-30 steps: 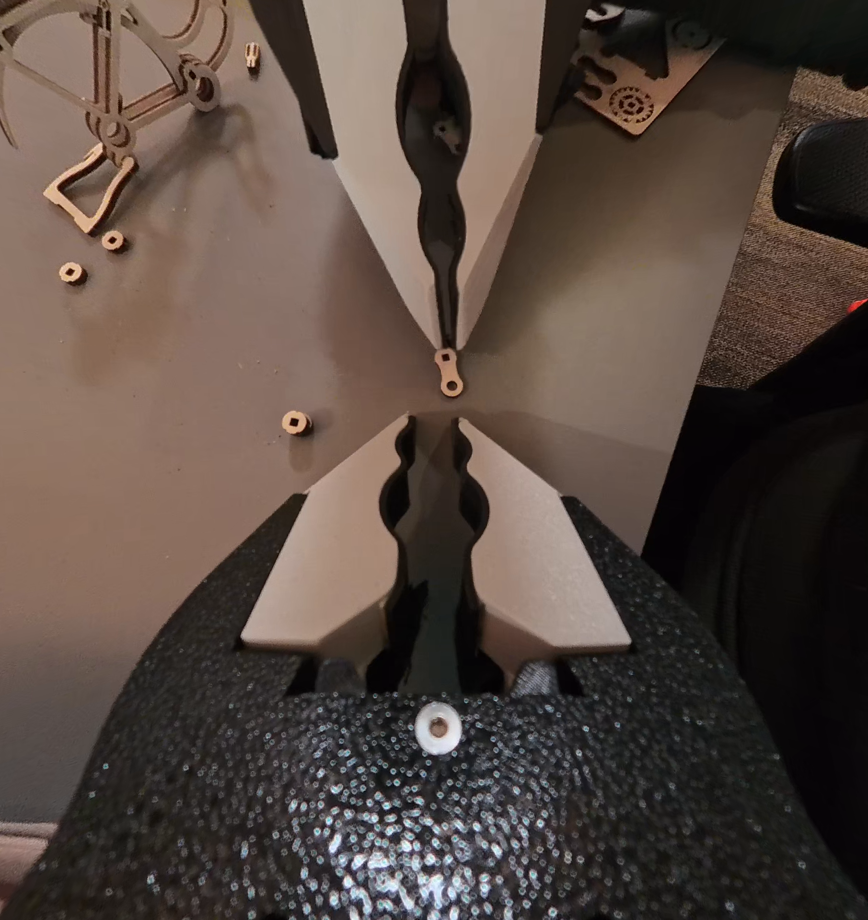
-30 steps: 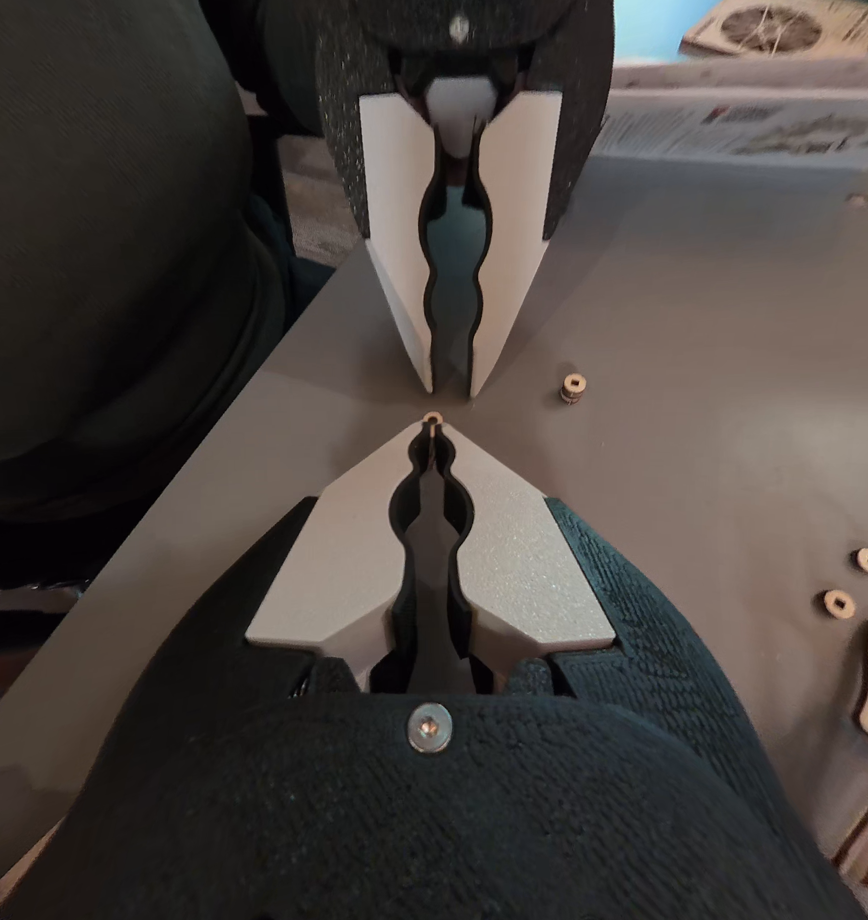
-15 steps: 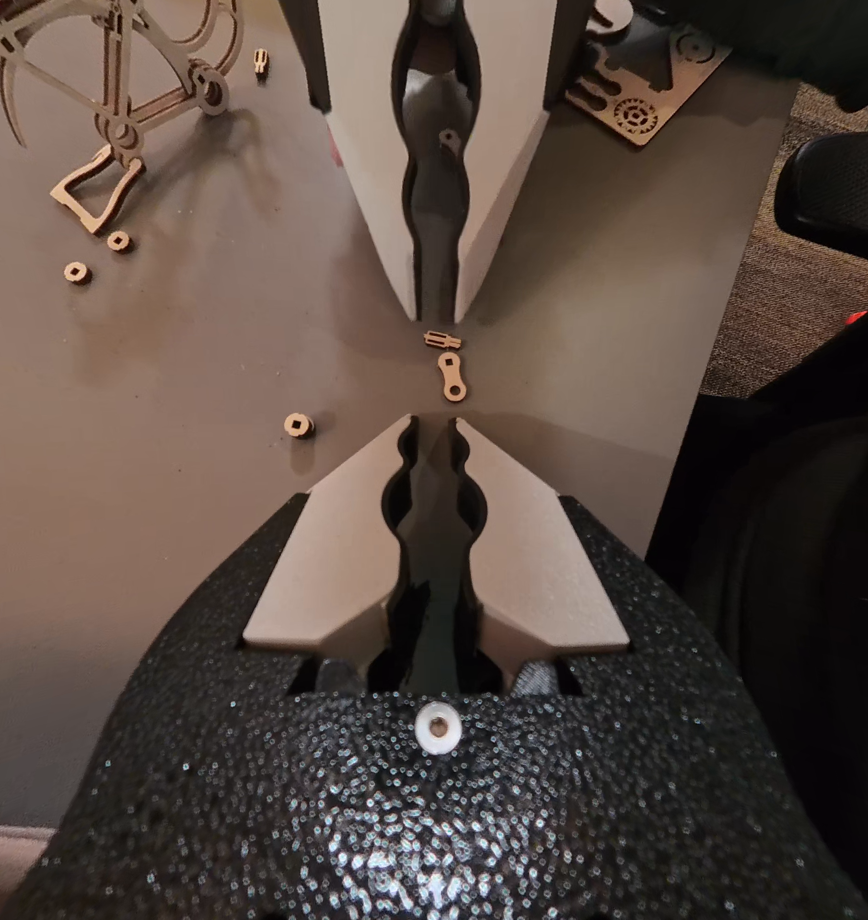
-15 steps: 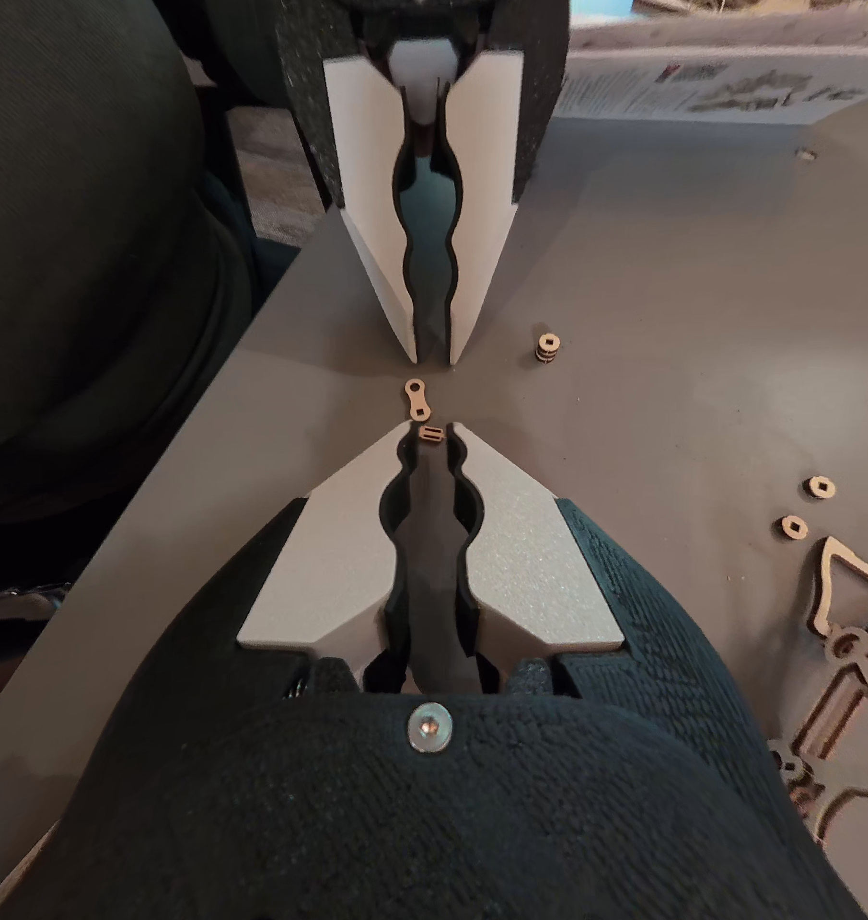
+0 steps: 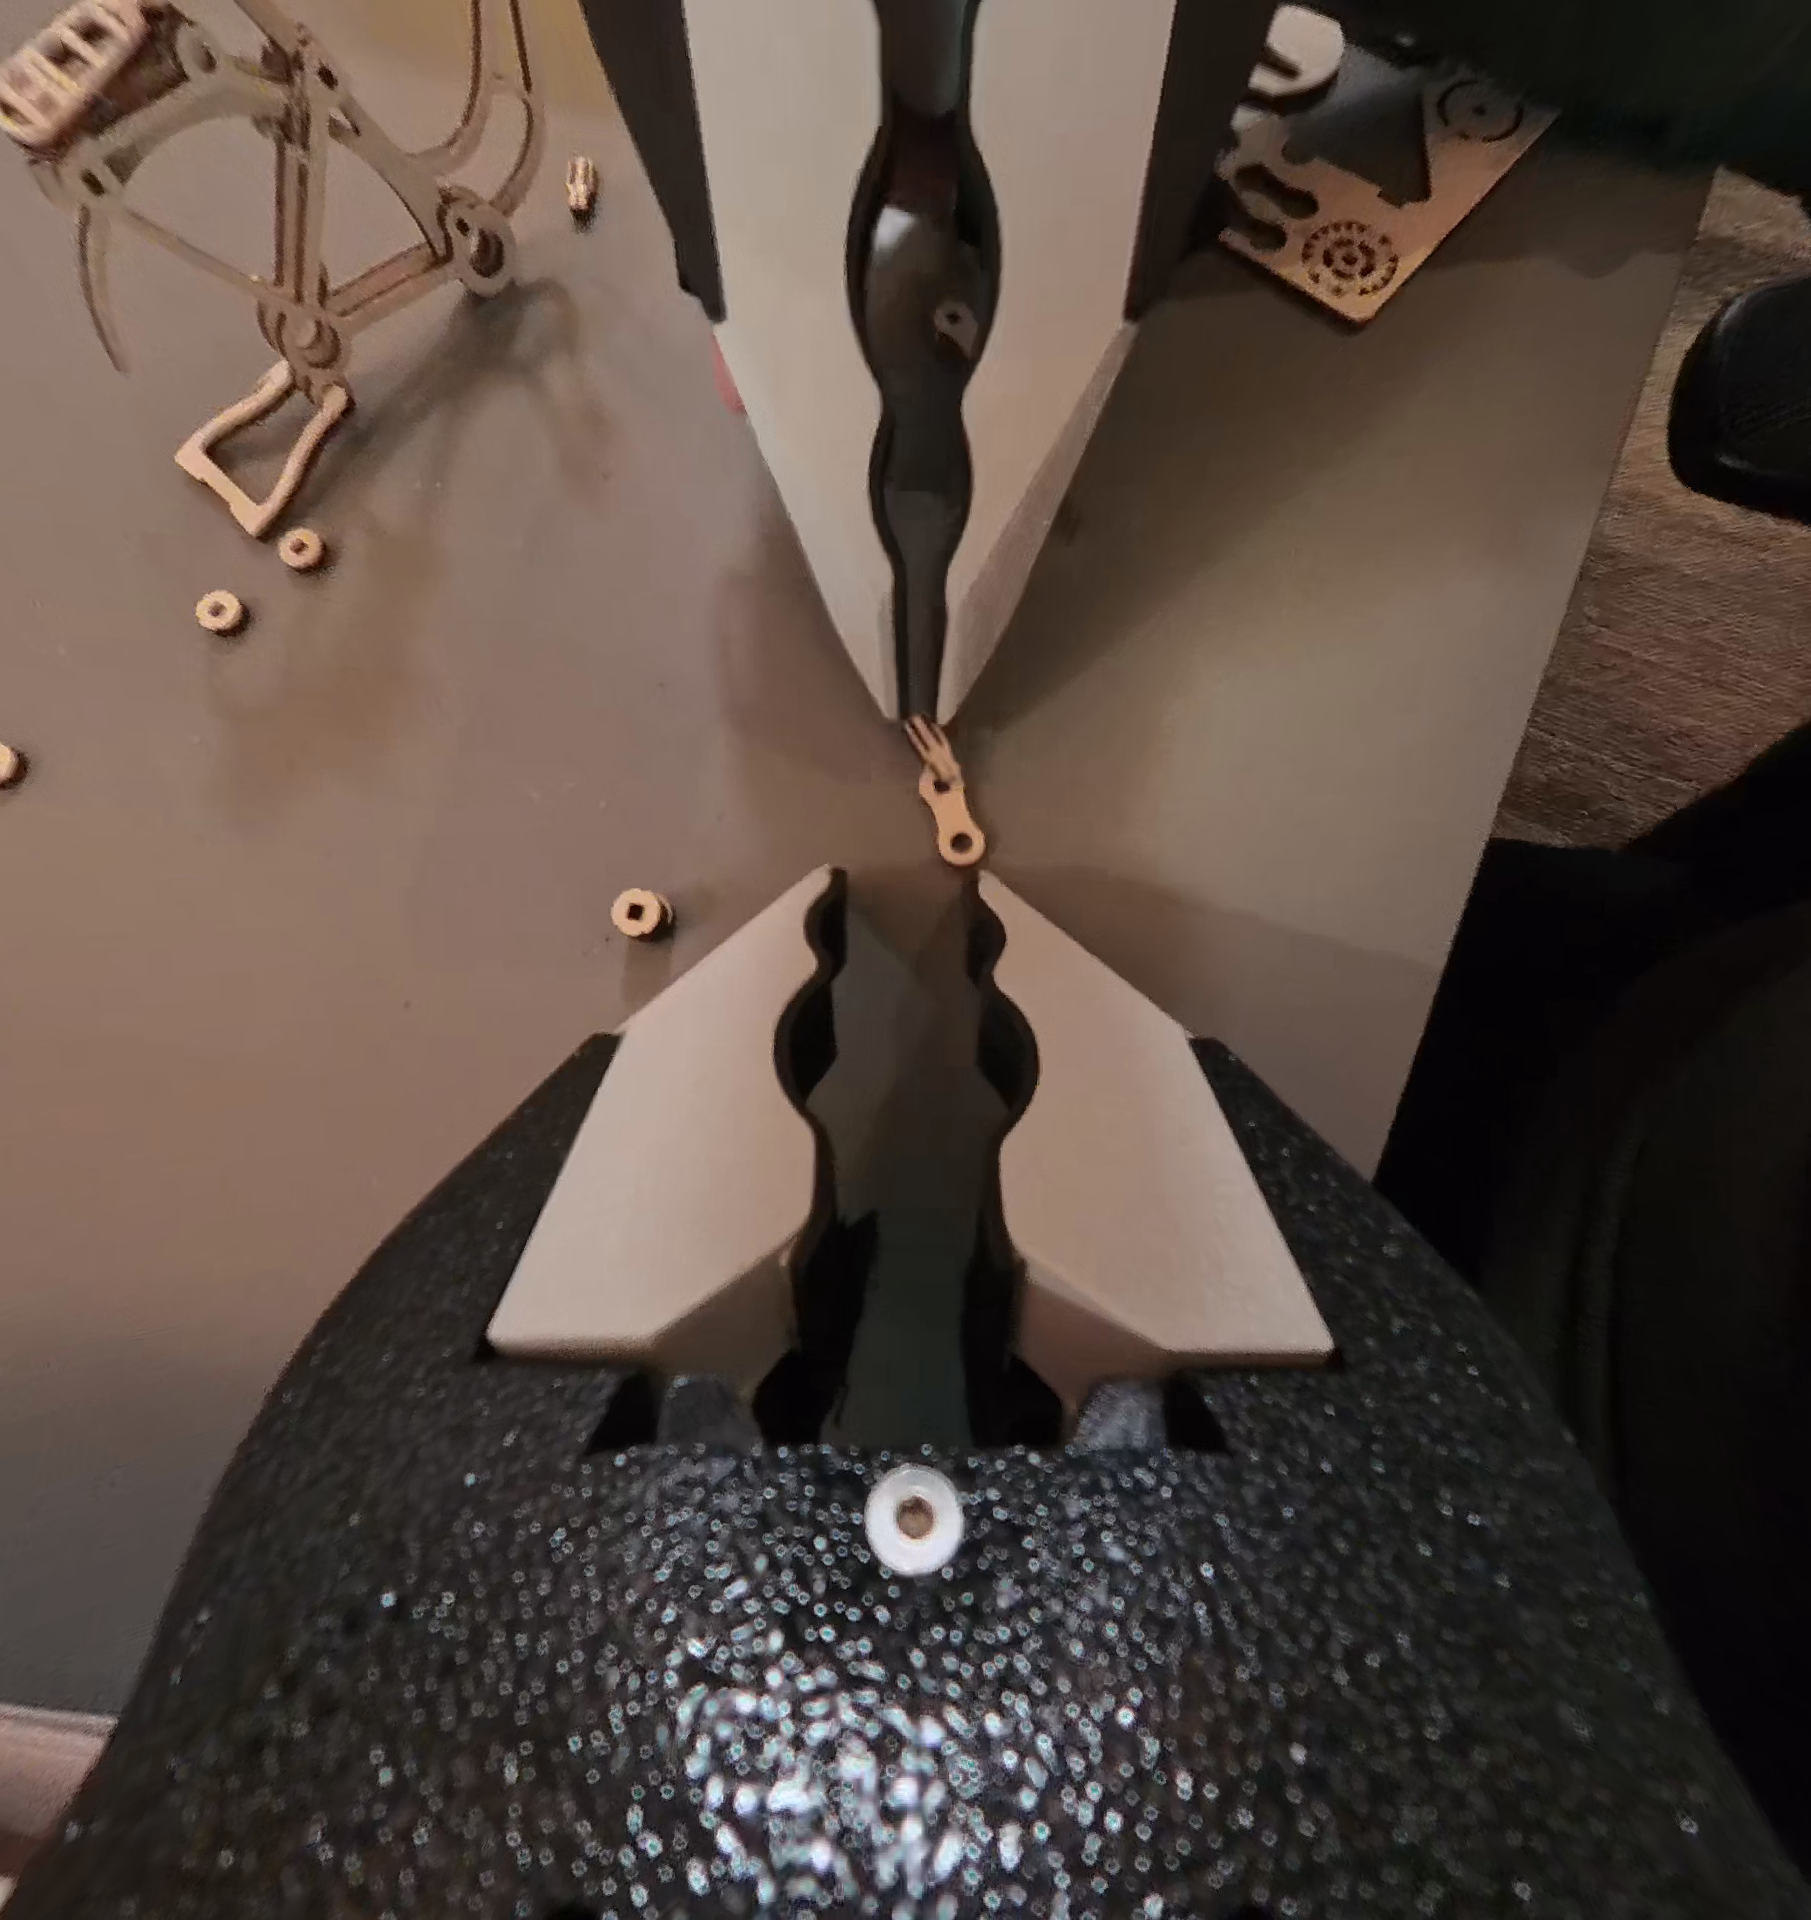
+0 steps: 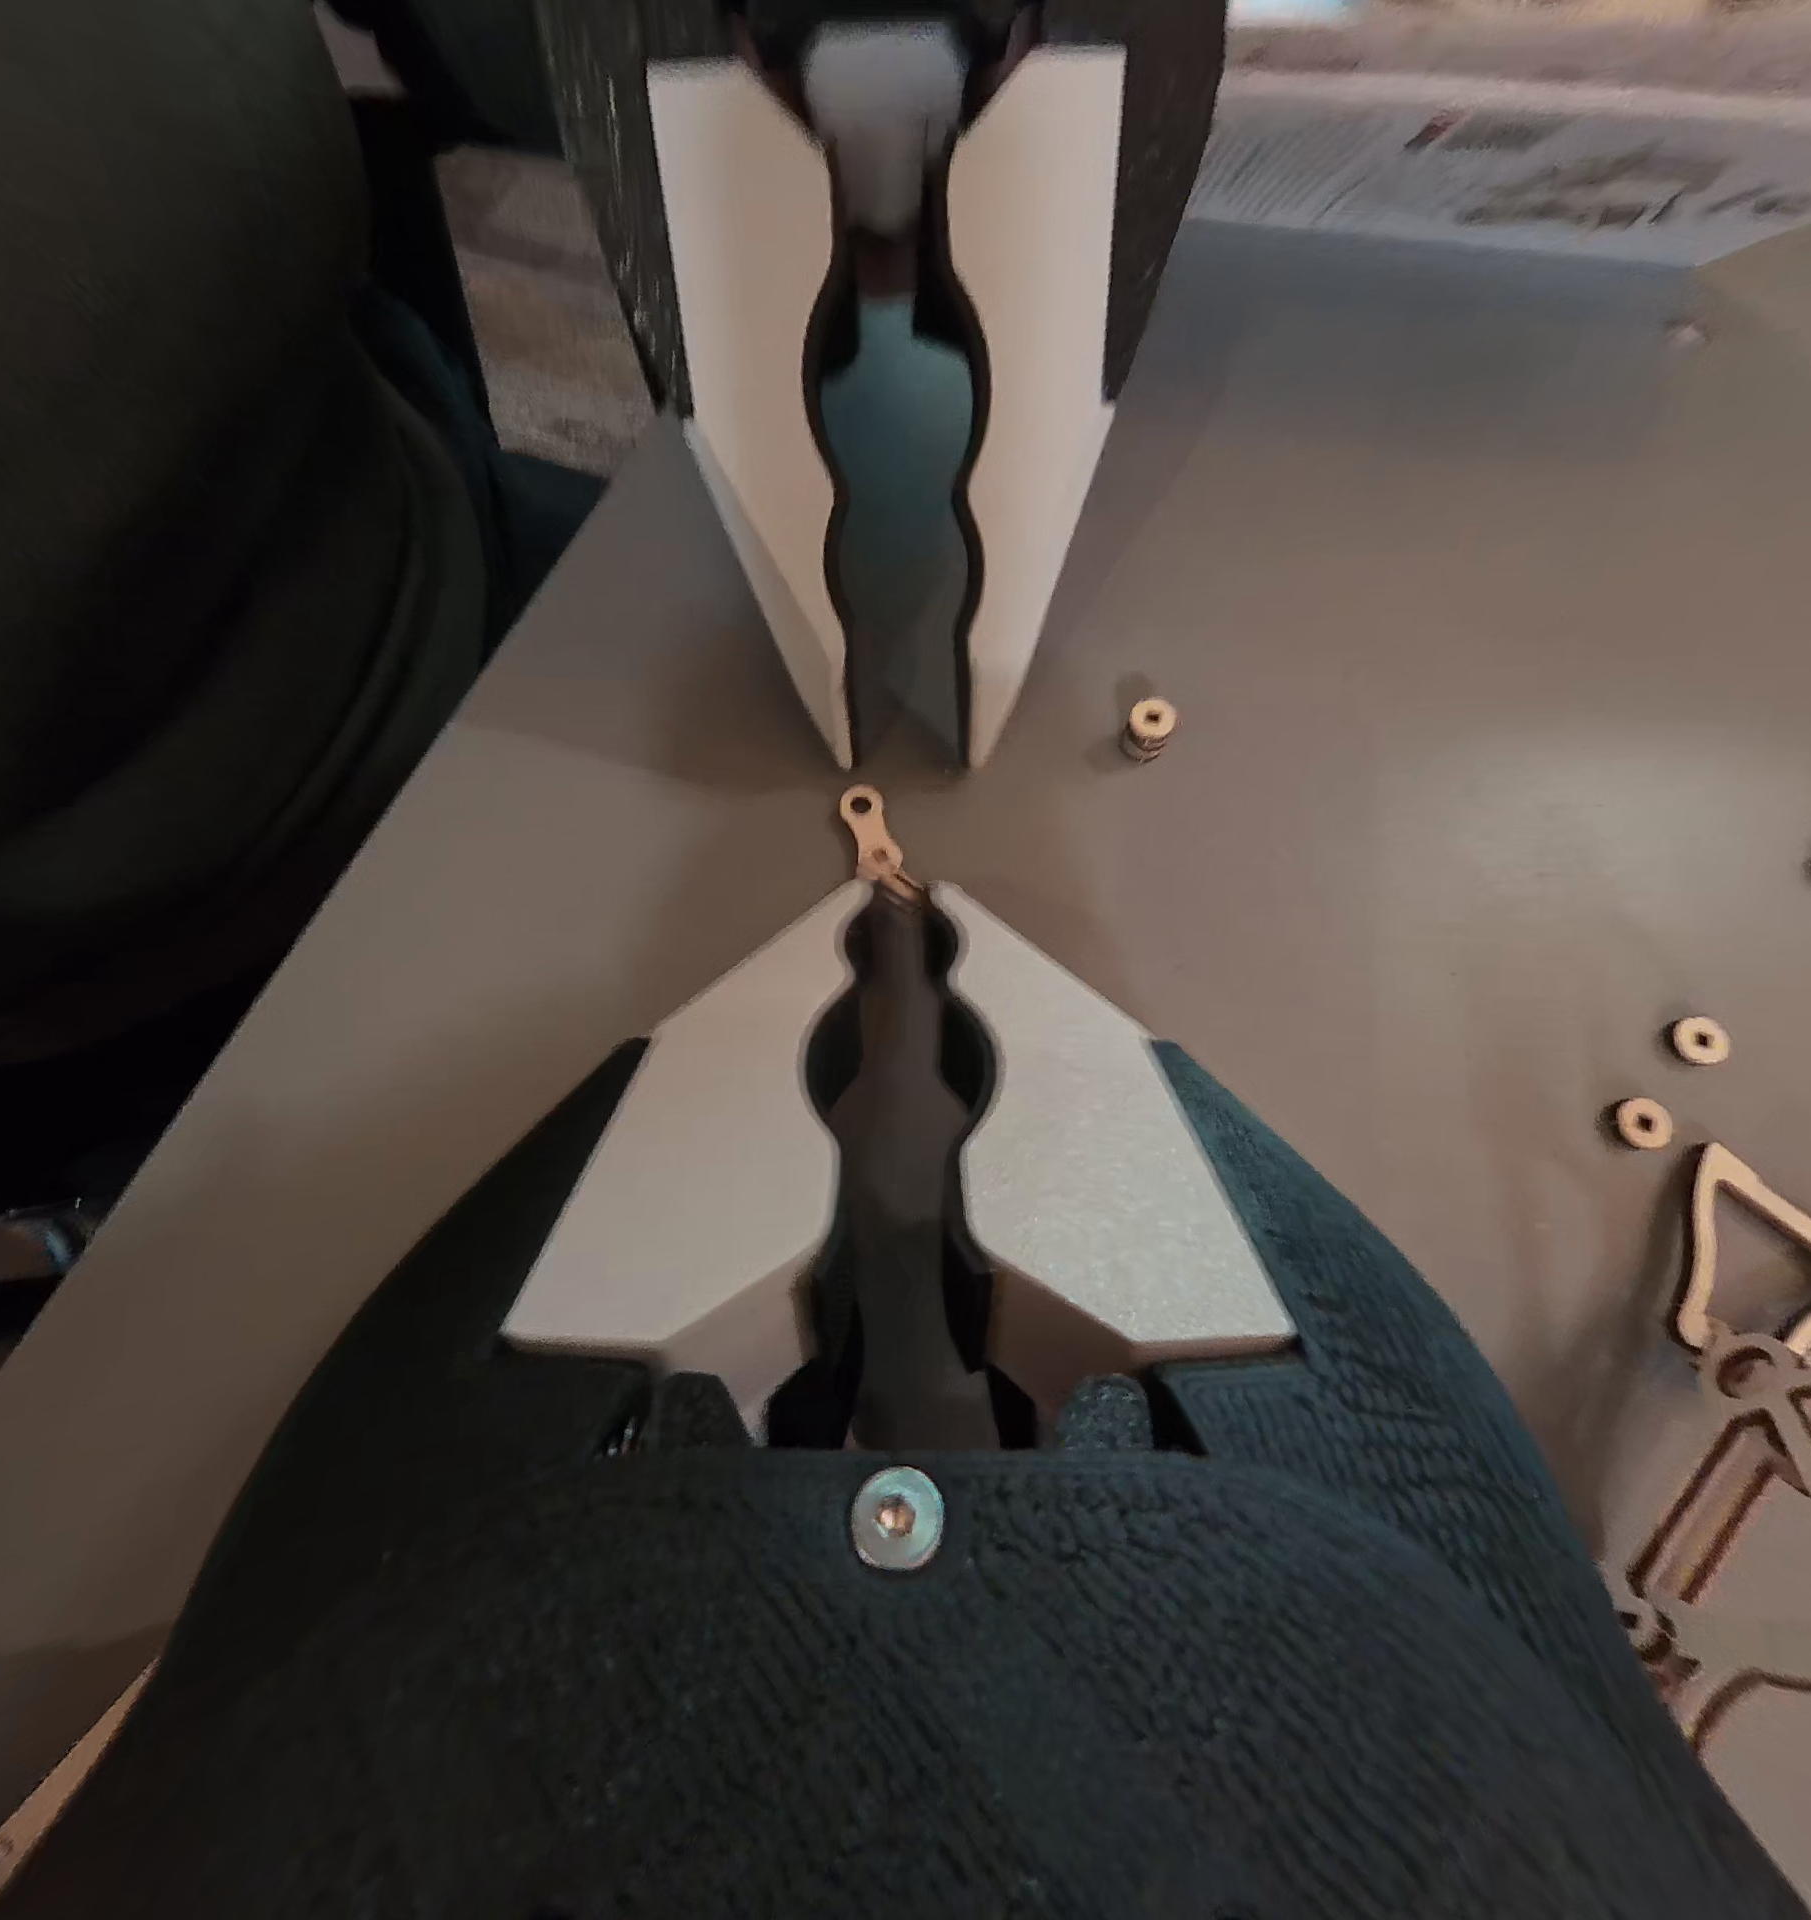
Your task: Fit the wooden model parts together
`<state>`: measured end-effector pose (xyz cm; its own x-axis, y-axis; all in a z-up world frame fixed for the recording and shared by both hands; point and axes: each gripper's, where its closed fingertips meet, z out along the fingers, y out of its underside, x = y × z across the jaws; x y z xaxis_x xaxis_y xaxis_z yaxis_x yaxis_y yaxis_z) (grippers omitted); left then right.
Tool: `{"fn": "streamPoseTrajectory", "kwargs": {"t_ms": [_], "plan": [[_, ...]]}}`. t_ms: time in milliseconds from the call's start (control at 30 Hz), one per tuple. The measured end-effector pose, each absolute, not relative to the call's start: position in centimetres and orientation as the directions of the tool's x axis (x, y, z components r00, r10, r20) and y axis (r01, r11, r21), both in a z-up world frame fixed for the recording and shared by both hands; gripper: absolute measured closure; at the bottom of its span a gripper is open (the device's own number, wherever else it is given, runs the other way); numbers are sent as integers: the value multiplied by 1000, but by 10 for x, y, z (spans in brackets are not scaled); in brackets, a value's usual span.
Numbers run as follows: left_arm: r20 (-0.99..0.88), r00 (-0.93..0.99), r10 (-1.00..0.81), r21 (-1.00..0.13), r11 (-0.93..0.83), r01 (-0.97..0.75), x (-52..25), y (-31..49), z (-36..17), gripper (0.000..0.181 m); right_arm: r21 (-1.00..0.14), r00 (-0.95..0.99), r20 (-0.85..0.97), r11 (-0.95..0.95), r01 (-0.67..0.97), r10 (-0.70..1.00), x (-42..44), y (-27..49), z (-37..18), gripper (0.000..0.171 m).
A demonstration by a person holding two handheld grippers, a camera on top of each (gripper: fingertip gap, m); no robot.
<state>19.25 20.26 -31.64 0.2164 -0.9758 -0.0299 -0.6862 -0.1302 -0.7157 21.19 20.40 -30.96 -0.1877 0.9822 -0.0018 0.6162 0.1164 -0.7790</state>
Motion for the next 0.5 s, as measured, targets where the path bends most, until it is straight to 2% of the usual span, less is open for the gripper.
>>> {"fn": "streamPoseTrajectory", "kwargs": {"t_ms": [233, 333, 500], "plan": [[-172, 262, -950, -849, 8, -528, 208, 212, -283, 157, -847, -113, 63, 113, 519, 992, 210, 217, -286, 170], [-208, 278, -938, -874, 50, -484, 211, 215, -275, 162, -864, -110, 71, 116, 489, 991, 207, 217, -280, 170], [-177, 276, -945, -878, 24, -478, 212, 215, -280, 163, -881, -105, 93, 130, 454, 990, 204, 216, -273, 170]]}}
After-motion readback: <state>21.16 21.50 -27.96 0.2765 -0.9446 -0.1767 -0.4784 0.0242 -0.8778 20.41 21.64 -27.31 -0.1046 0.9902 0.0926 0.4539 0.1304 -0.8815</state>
